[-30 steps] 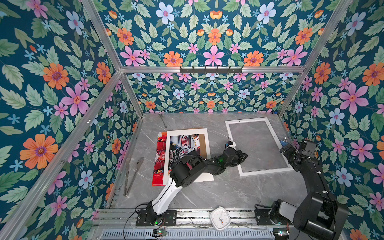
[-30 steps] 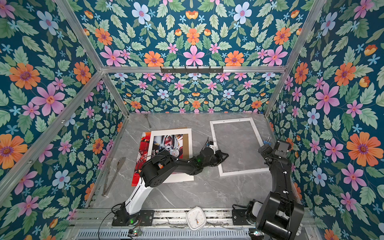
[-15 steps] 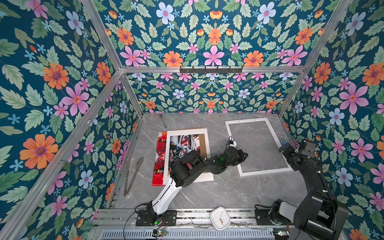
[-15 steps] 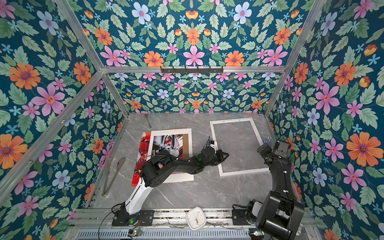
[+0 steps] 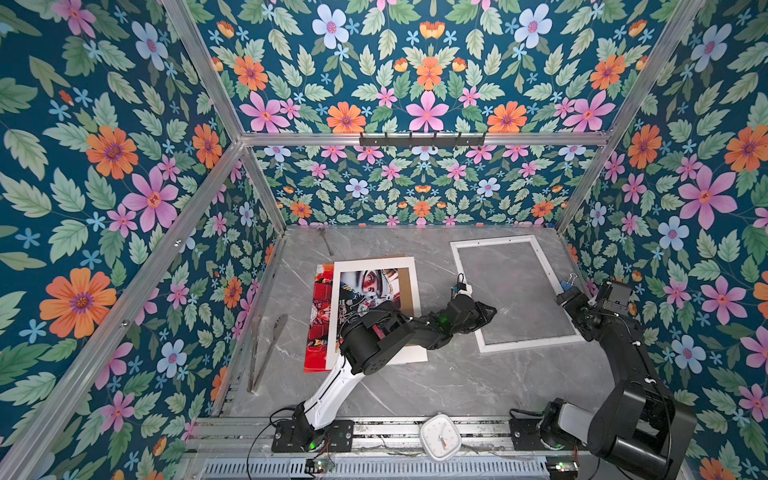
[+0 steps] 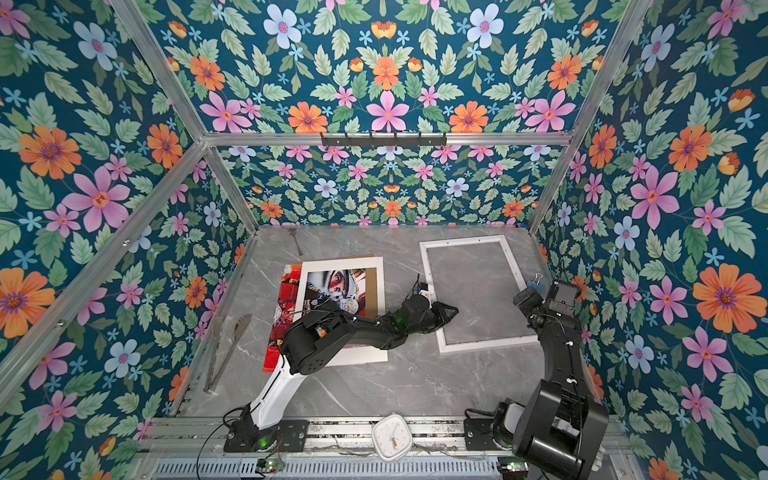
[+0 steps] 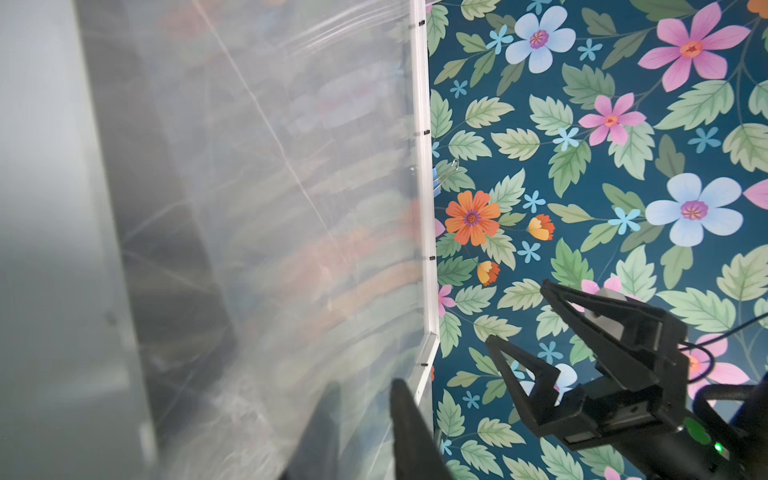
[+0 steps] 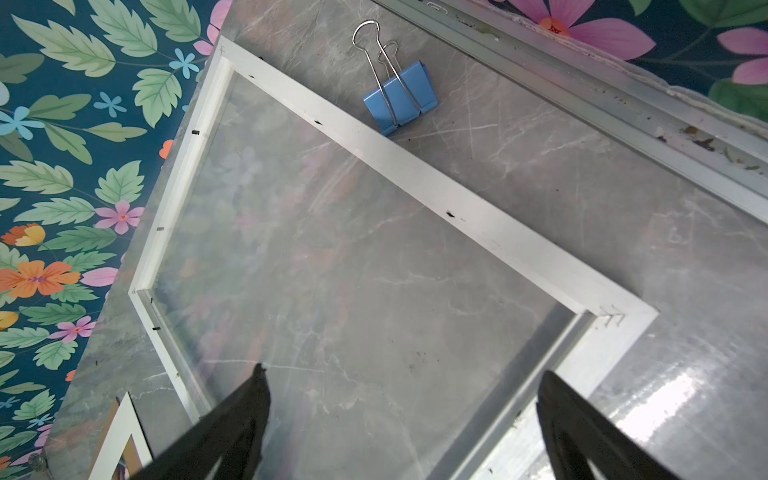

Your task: Put the photo into the frame

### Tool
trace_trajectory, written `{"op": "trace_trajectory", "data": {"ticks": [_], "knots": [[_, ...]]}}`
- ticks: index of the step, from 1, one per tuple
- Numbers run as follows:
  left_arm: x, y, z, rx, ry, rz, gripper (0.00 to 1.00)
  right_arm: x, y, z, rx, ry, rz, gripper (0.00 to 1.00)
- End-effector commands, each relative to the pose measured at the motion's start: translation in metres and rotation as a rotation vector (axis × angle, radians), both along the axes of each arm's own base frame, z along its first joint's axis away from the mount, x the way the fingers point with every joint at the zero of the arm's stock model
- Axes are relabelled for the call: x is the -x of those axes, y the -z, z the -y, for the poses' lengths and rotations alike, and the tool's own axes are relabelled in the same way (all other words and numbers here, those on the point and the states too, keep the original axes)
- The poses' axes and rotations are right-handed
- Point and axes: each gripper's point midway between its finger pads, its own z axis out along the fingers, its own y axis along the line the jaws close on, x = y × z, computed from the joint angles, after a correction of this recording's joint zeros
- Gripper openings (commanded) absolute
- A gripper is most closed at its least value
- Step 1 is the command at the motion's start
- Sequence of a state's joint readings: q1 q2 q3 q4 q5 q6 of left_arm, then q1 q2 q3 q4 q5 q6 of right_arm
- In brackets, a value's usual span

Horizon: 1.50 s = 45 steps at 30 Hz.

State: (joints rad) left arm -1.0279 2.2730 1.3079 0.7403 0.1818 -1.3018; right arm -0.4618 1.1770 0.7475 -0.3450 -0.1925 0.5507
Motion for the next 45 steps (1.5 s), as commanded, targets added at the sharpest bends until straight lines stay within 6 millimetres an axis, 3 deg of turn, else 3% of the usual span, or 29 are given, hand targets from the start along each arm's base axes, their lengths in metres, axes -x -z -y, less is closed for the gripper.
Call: {"op": "trace_trajectory", "data": {"ticks": [1,12,18,32,40,45], "knots": [[0.0,-0.008,0.002,-0.002,0.011,0.021,0.38,-0.004,-0.003,0.0,0.0,-0.002,0.021,0.99],[0.006,0.001,-0.004,-0.119,0.045,0.008,0.59,-0.004,-0.004,-0.002,-0.013,-0.006,0.029,0.99],[0.014,0.01,-0.006,-0.208,0.102,-0.014,0.63,-0.003,-0.003,-0.004,-0.018,-0.011,0.032,0.99],[0.023,0.012,-0.034,-0.393,0.16,-0.005,0.65,0.001,-0.005,-0.014,-0.045,-0.033,0.059,0.99],[0.017,-0.001,-0.066,-0.512,0.119,0.051,0.65,-0.001,-0.012,-0.019,-0.054,-0.043,0.092,0.99],[0.011,-0.001,-0.072,-0.524,0.118,0.053,0.6,-0.003,-0.014,-0.021,-0.053,-0.053,0.095,0.99]]}}
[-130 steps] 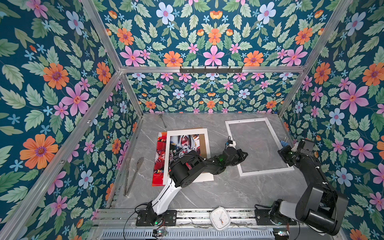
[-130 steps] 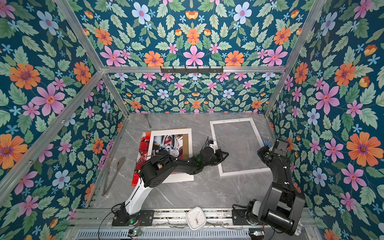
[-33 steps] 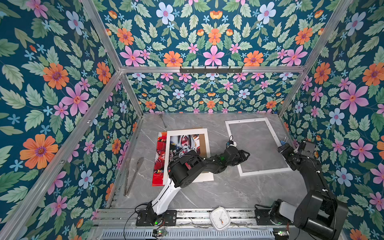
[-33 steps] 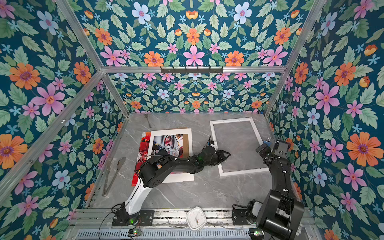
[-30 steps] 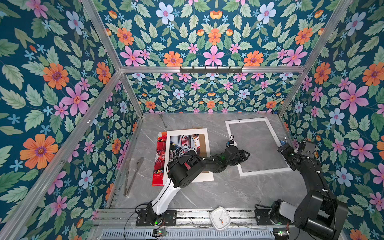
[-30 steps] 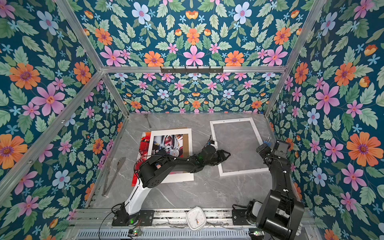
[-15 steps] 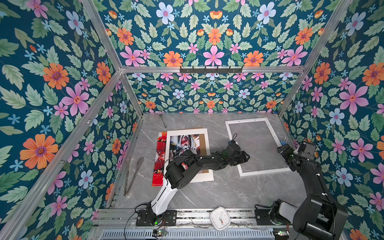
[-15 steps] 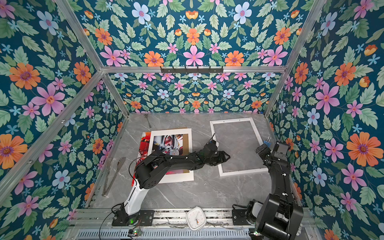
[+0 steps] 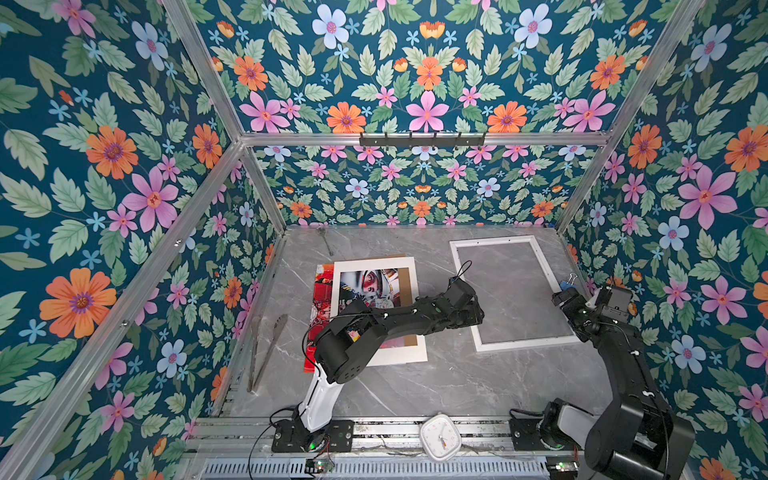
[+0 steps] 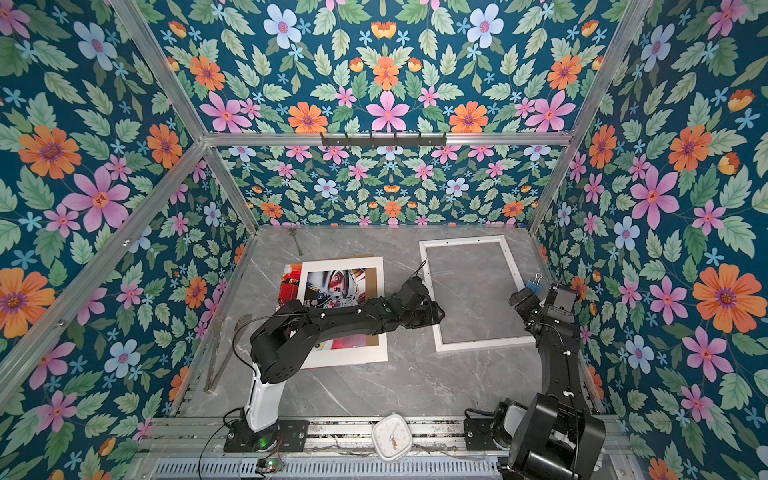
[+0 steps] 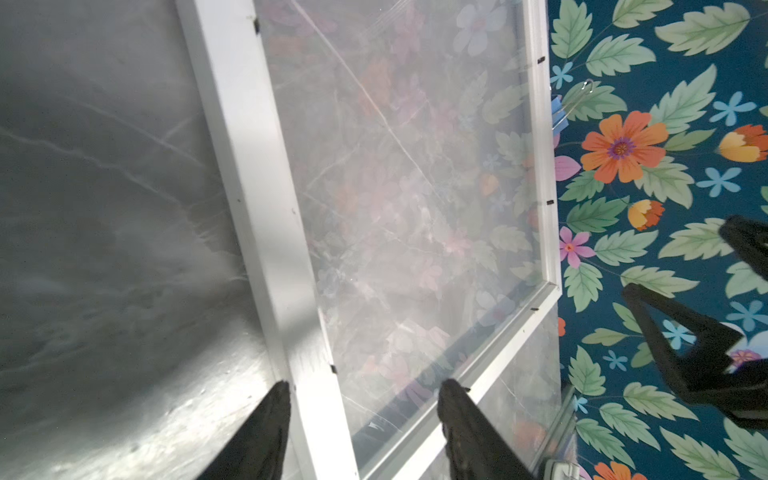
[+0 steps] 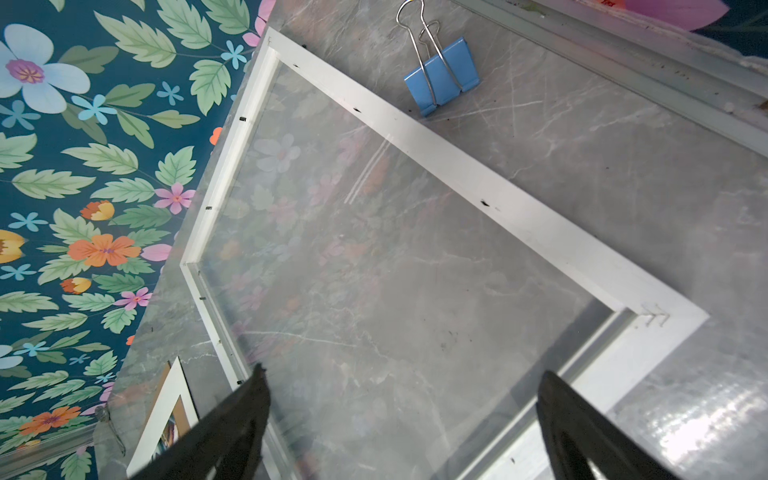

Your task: Put the photo into the frame

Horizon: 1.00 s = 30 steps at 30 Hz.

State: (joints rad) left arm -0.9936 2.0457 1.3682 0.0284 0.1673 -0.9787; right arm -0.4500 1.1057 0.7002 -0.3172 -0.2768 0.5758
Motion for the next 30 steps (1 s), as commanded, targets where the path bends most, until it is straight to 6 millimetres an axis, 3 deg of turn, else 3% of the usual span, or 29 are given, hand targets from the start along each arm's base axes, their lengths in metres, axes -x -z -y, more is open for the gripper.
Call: {"op": "trace_trajectory", "data": {"ticks": [1,12,16,30], "knots": [[-0.004,0.004,-0.009,-0.049,0.003,0.018,0.6,-0.005,-0.005,-0.002,0.001,-0.006,0.019,0.99],[-0.046,0.021,-0.022,-0.228,-0.013,0.075,0.42,-0.008,-0.006,-0.009,-0.027,-0.056,0.015,0.99],[-0.058,0.025,-0.019,-0.251,-0.016,0.083,0.41,-0.008,-0.007,-0.012,-0.032,-0.067,0.017,0.99],[-0.064,0.036,-0.011,-0.251,-0.017,0.088,0.43,-0.01,-0.007,-0.021,-0.068,-0.096,0.031,0.99]]}}
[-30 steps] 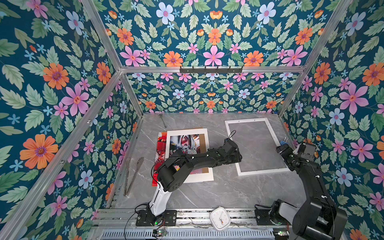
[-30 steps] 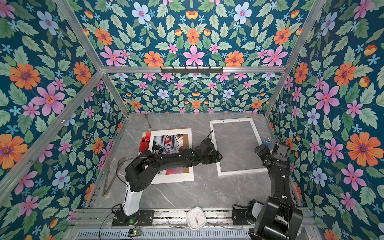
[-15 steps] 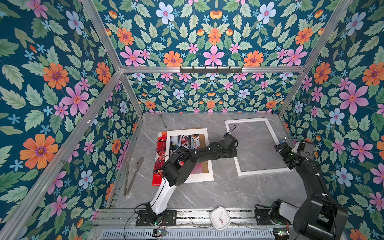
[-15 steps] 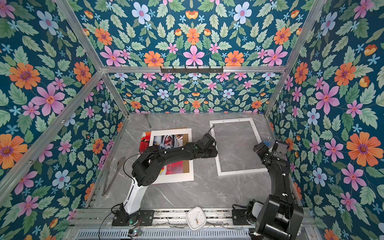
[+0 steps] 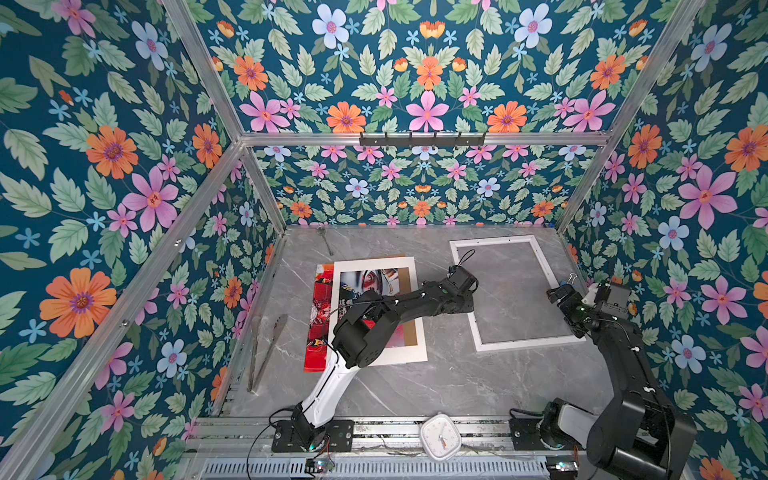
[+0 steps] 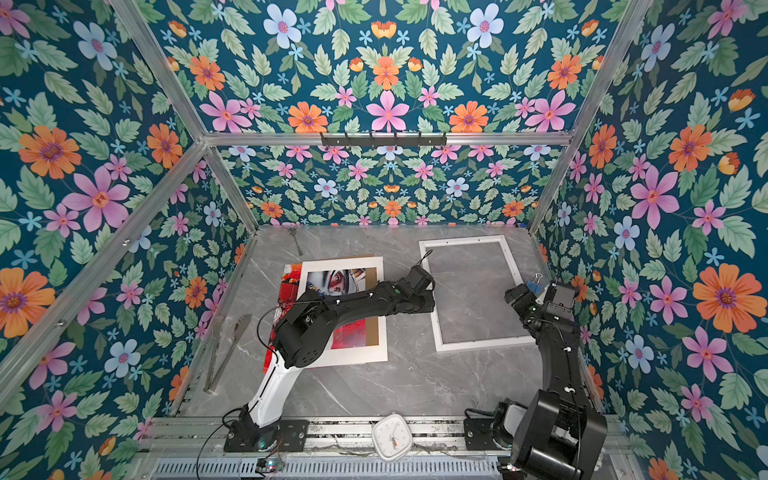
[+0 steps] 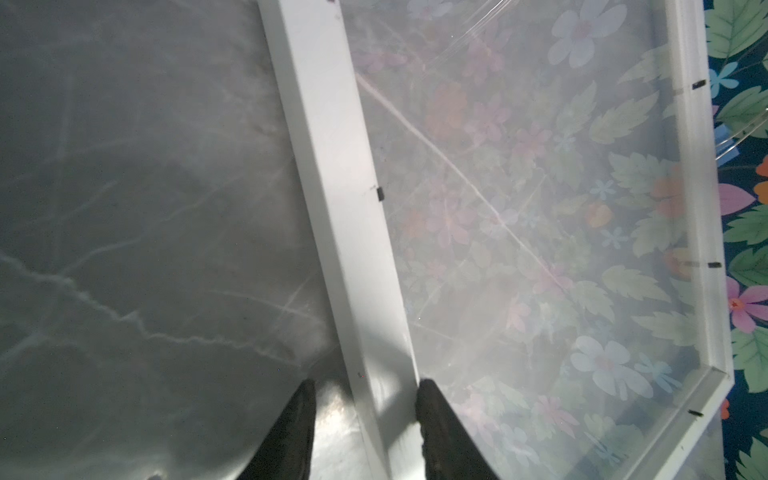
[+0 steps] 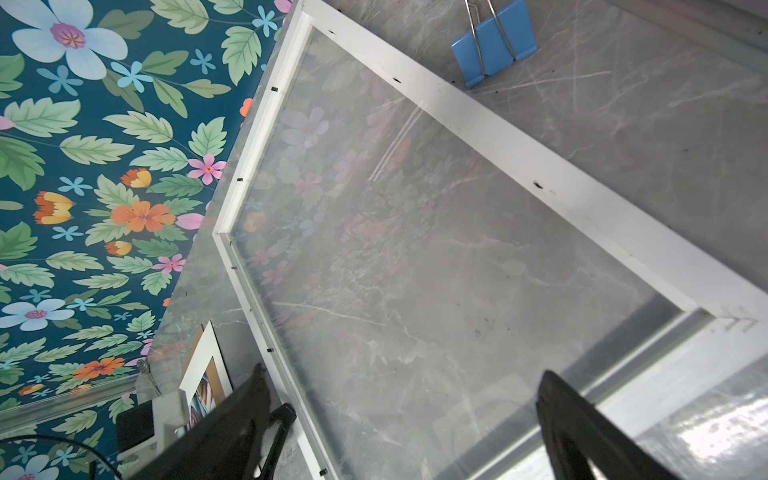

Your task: Put the photo into the frame

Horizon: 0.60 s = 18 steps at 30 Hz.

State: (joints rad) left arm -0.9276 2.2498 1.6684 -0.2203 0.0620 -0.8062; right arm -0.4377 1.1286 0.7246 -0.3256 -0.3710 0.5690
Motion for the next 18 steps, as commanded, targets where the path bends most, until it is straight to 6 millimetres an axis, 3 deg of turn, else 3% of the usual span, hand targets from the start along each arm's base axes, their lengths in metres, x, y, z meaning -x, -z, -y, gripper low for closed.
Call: {"op": "trace_trajectory", "data": {"ticks": [1,9,18], "knots": [[-0.003,0.004,-0.003,-0.029,-0.005,0.01,0.43,-0.002,-0.001,-0.005,-0.009,-0.019,0.008,0.99],[-0.004,0.007,-0.006,-0.056,-0.007,0.014,0.44,-0.005,0.002,-0.013,-0.015,-0.047,-0.004,0.99],[-0.007,0.015,-0.024,-0.125,-0.028,0.004,0.3,-0.006,-0.001,-0.018,-0.014,-0.065,-0.002,0.99]]}}
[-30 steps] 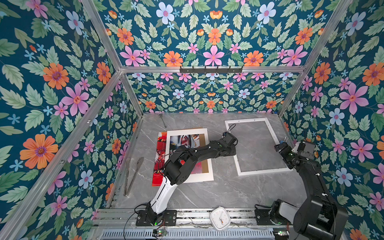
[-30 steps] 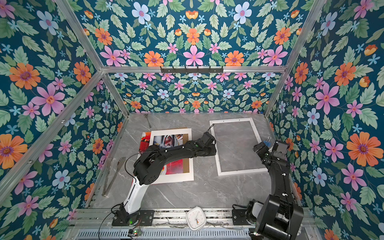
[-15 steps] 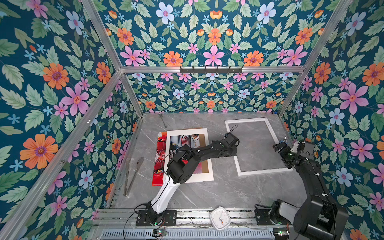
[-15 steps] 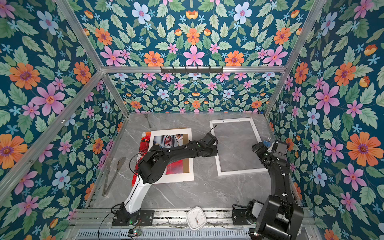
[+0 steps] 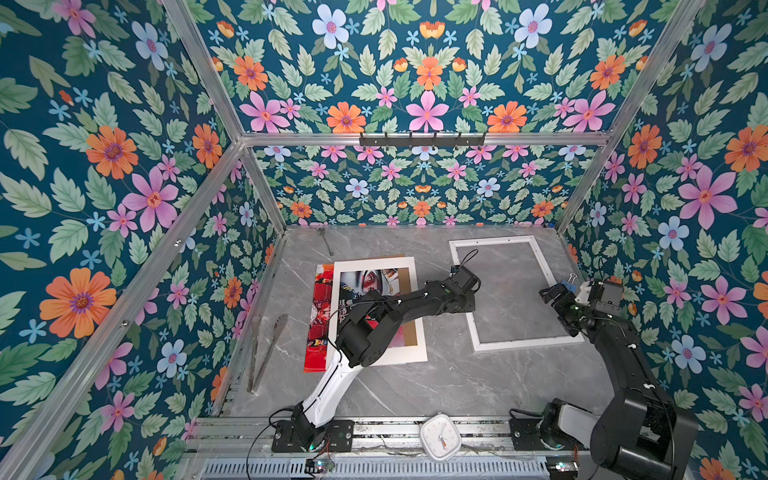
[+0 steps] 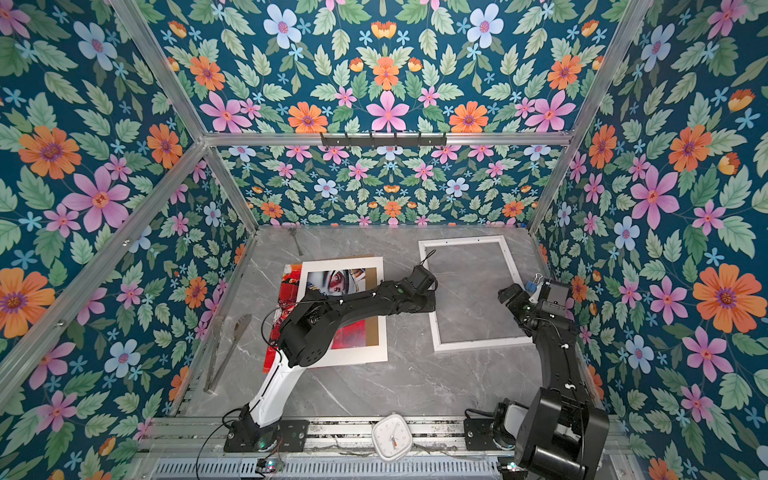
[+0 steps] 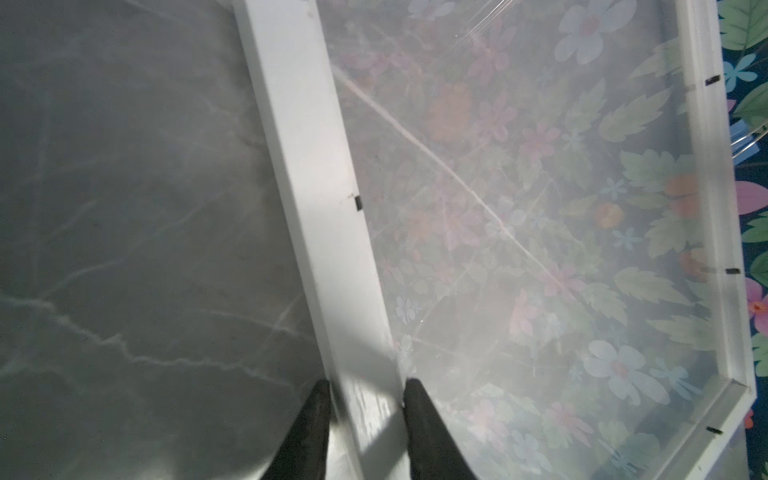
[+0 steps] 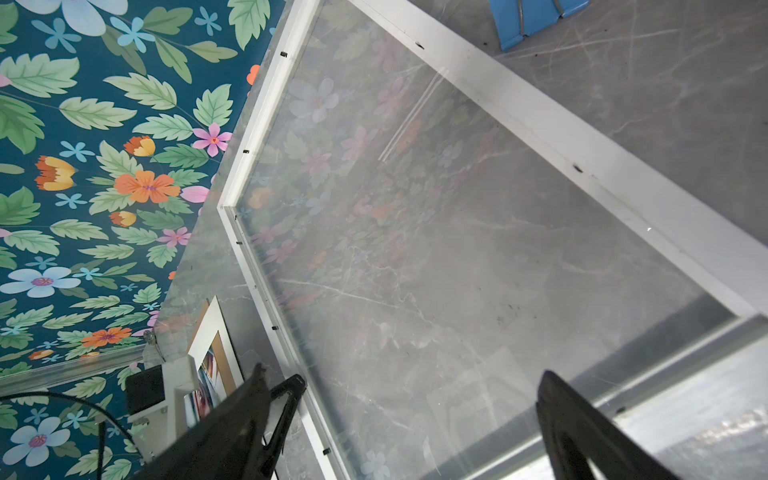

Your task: Put the photo into the frame

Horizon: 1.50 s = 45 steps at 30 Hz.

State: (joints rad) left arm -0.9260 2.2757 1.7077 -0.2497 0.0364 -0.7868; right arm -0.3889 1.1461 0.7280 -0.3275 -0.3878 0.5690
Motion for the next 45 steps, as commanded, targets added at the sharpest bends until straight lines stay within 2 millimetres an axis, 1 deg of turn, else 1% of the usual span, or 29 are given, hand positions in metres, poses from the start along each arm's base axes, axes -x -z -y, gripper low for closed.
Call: {"op": "trace_trajectory", "data": {"ticks": [1,8,13,15,18,22,25,28,34,36,37,40,41,45], "knots": [[-0.001,0.011,-0.027,-0.094,-0.033,-0.014,0.29,-0.002,-0.005,-0.002,0.004,-0.008,0.007,0.99],[-0.005,0.006,-0.061,-0.105,-0.088,-0.011,0.24,-0.002,-0.005,-0.005,0.004,-0.02,0.01,0.99],[0.002,0.006,-0.074,-0.113,-0.09,-0.023,0.23,-0.004,-0.007,-0.01,-0.003,-0.033,0.014,0.99],[0.006,0.007,-0.08,-0.123,-0.093,-0.028,0.19,-0.005,-0.008,-0.012,-0.005,-0.036,0.017,0.99],[0.009,0.007,-0.094,-0.14,-0.128,-0.021,0.17,-0.007,-0.009,-0.016,-0.005,-0.046,0.017,0.99],[0.013,0.004,-0.108,-0.145,-0.159,-0.017,0.17,-0.01,-0.01,-0.02,-0.005,-0.057,0.018,0.99],[0.016,0.005,-0.114,-0.141,-0.174,-0.02,0.16,-0.013,-0.012,-0.025,-0.011,-0.069,0.019,0.99],[0.017,0.004,-0.112,-0.13,-0.169,-0.024,0.17,-0.015,-0.012,-0.029,-0.013,-0.085,0.019,0.99],[0.018,0.004,-0.108,-0.117,-0.157,-0.04,0.3,-0.013,-0.012,-0.038,-0.031,-0.118,0.014,0.99],[0.019,0.004,-0.111,-0.123,-0.158,-0.042,0.41,-0.012,-0.012,-0.042,-0.042,-0.135,0.018,0.99],[0.019,0.001,-0.111,-0.124,-0.157,-0.04,0.45,-0.012,-0.013,-0.046,-0.05,-0.155,0.024,0.99],[0.017,-0.005,-0.117,-0.13,-0.16,-0.032,0.57,-0.012,-0.016,-0.063,-0.069,-0.224,0.029,0.99],[0.016,-0.009,-0.12,-0.13,-0.162,-0.028,0.59,-0.012,-0.018,-0.069,-0.064,-0.249,0.03,0.99],[0.012,-0.029,-0.133,-0.129,-0.161,-0.011,0.67,-0.012,-0.024,-0.107,-0.036,-0.395,0.041,0.99]]}}
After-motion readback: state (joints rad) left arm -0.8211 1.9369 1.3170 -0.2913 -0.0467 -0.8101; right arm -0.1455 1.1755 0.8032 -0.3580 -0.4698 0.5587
